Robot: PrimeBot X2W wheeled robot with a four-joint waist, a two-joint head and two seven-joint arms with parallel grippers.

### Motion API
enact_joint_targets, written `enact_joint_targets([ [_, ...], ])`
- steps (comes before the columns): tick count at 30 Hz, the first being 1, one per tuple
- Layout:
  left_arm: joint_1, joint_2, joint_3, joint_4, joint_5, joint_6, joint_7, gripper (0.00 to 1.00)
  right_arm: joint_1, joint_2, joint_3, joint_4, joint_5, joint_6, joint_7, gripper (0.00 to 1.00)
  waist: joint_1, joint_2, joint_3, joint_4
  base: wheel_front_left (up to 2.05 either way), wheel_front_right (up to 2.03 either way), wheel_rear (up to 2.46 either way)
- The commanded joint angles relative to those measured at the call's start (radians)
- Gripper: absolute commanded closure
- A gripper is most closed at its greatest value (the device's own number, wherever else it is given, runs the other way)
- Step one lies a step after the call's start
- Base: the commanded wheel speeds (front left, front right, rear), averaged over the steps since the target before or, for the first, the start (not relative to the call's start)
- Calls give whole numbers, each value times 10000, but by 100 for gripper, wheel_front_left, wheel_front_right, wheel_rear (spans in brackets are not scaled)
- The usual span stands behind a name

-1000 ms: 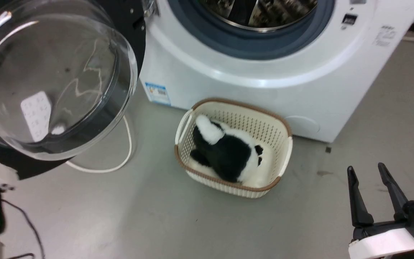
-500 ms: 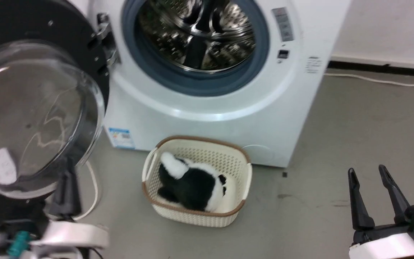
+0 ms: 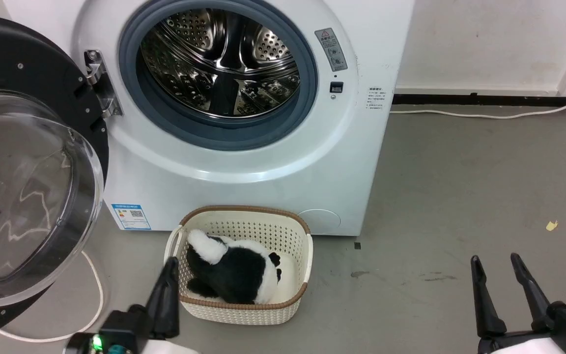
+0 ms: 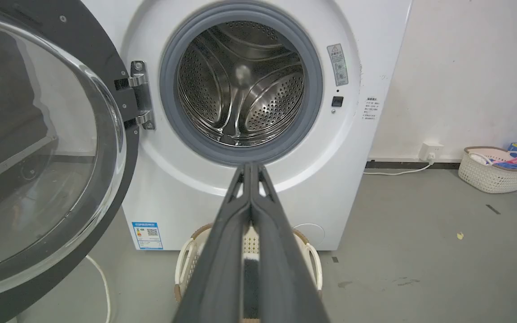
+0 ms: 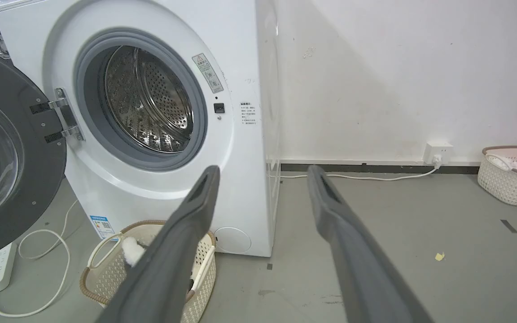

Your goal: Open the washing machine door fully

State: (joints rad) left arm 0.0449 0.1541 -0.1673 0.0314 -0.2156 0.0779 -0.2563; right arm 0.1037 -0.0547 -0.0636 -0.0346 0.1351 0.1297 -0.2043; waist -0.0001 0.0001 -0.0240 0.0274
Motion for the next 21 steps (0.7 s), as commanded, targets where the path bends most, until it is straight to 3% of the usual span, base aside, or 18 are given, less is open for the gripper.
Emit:
enact_joint_targets([
  [1,177,-27,-114,146,216,89,-43,0,152,44,39,82,76,10,-41,0,1,-1,27,-33,0,0,0],
  [21,118,-313,-261,1080,463,497,-54,0,106,45,146,529,209,10,-149,0,1,-1,56,-28,0,0,0],
])
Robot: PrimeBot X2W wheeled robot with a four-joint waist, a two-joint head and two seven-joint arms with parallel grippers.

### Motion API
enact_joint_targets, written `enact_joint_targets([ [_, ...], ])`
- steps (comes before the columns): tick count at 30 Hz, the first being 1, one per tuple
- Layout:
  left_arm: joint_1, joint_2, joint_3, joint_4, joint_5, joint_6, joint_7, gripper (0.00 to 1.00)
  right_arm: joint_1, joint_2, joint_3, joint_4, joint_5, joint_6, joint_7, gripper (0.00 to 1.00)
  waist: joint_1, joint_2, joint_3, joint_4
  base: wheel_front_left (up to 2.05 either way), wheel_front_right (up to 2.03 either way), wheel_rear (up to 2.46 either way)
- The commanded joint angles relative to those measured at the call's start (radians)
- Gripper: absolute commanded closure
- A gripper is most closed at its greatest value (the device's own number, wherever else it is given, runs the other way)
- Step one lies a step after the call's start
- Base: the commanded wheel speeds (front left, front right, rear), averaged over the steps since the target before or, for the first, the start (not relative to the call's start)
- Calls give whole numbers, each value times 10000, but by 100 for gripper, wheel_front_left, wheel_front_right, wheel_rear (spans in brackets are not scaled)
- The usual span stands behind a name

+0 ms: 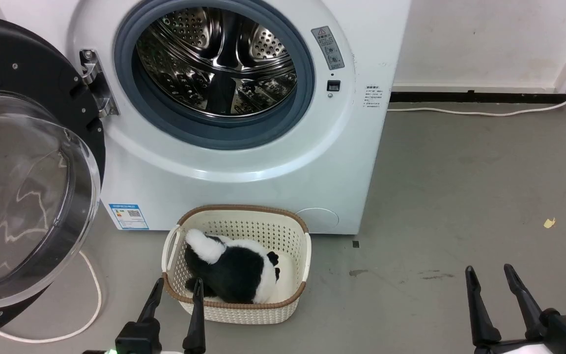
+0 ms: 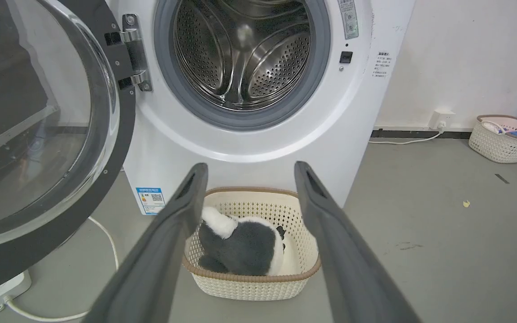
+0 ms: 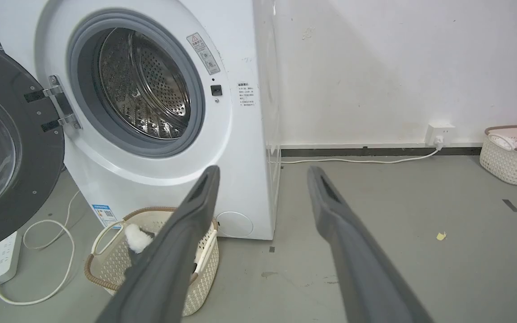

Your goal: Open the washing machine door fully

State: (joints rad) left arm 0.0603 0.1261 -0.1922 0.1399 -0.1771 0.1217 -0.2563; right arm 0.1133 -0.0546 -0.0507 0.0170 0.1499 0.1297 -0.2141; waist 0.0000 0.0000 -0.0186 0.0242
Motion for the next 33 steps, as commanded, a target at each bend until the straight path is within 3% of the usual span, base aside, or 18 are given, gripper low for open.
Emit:
enact_joint_targets([
  [1,-51,-41,6,-63,91,83,-54,0,6,43,22,20,61,10,-54,0,0,0,4,8,0,0,0],
  [23,-15,-113,122,-298,74,70,-55,0,17,43,111,102,-329,10,34,0,0,0,-16,92,0,0,0],
  [24,-2,-123,112,-269,70,76,1,100,-2,0,117,84,-286,0,13,100,0,0,-15,93,0,0,0],
  [33,-30,-163,196,-305,149,16,124,100,-54,0,143,71,-332,0,112,100,0,0,-6,78,0,0,0],
])
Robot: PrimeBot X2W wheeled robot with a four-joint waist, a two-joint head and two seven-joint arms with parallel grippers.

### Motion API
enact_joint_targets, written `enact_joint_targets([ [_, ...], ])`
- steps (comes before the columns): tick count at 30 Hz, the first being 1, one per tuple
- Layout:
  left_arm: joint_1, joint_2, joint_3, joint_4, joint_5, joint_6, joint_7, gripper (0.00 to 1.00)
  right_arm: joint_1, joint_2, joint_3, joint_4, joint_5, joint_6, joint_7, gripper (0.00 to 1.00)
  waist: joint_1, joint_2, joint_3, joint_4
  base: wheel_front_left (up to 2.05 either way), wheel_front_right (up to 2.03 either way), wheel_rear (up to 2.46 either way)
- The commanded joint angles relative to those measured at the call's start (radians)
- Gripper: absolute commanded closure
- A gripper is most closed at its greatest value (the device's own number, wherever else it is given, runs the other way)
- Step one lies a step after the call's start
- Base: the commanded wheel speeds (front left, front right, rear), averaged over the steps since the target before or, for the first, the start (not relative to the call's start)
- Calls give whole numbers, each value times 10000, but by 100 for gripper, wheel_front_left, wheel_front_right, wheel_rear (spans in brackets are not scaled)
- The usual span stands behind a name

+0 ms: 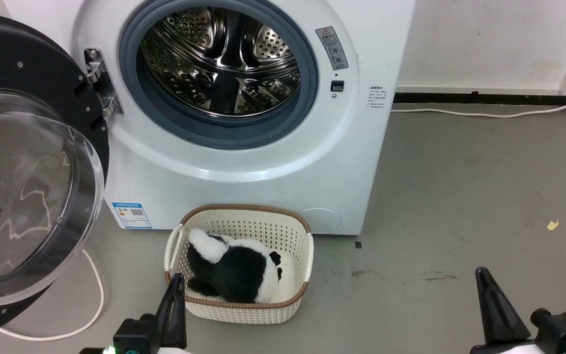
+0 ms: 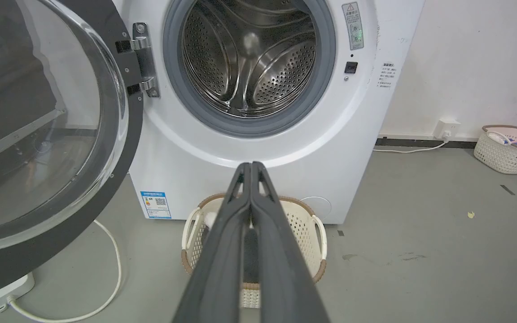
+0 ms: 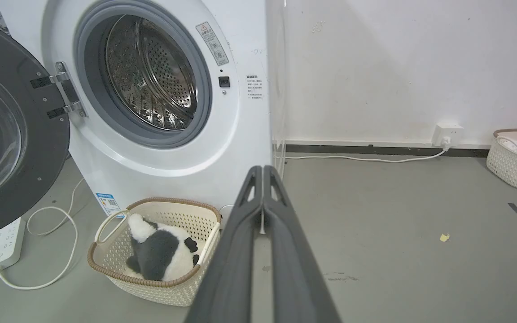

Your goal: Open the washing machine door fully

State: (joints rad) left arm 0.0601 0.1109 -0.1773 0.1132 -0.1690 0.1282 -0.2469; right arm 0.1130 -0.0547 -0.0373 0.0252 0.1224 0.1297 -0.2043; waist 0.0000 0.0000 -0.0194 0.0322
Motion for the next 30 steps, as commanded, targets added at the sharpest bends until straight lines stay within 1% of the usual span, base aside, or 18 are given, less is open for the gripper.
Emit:
enact_joint_targets([
  [1,-33,-17,61,-47,82,-59,50,100,-60,2,11,-14,-67,1,30,100,0,0,3,-5,0,0,0],
  [30,-172,-162,481,-314,476,-359,644,100,-323,13,100,-72,-351,3,524,100,0,0,49,-83,0,0,0],
])
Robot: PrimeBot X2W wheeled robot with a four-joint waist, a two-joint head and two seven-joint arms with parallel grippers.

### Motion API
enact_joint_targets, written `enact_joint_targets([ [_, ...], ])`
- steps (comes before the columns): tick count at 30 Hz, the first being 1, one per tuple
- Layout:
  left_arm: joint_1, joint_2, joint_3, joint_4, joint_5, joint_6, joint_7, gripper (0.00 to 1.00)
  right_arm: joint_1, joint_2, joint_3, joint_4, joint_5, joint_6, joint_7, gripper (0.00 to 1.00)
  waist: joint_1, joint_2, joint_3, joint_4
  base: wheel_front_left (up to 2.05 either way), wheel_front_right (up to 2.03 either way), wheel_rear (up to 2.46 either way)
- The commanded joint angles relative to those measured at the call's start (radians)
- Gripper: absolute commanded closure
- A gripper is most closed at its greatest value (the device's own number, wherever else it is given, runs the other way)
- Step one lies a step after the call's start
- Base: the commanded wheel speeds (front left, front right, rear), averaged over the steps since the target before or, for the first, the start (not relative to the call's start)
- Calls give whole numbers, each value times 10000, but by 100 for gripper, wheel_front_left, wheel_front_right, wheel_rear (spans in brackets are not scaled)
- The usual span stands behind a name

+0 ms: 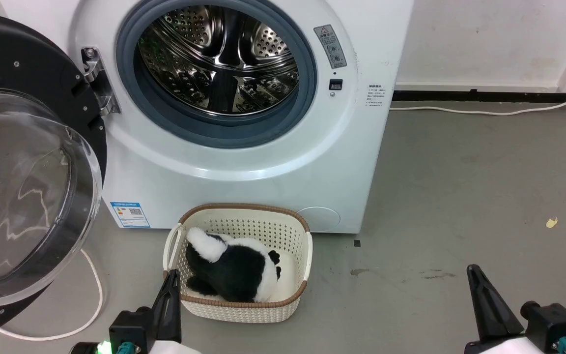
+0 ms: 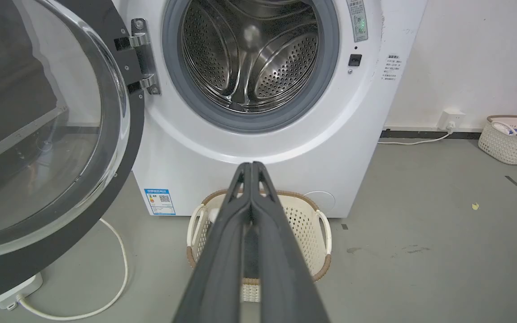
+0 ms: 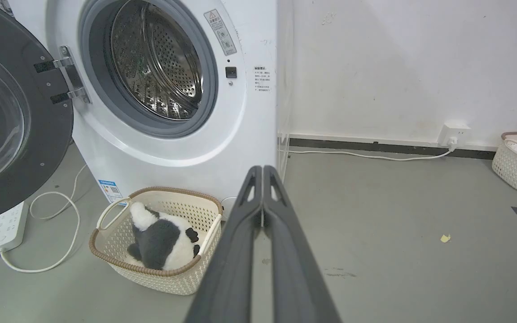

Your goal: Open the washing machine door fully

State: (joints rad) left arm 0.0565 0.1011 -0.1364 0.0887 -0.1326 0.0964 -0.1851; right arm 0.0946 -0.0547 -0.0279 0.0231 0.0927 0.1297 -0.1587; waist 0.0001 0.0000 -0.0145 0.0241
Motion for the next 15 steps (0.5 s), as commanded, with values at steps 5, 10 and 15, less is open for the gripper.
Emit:
enact_joint_targets([
  [5,-161,-89,145,-114,180,-93,129,100,-184,15,21,-61,-103,3,153,100,0,0,9,-15,0,0,0],
  [10,-185,-114,217,-160,248,-145,231,100,-229,17,37,-71,-152,4,238,100,0,0,17,-28,0,0,0],
  [15,-209,-139,290,-206,316,-196,333,100,-274,18,52,-81,-201,4,323,100,0,0,25,-42,0,0,0],
])
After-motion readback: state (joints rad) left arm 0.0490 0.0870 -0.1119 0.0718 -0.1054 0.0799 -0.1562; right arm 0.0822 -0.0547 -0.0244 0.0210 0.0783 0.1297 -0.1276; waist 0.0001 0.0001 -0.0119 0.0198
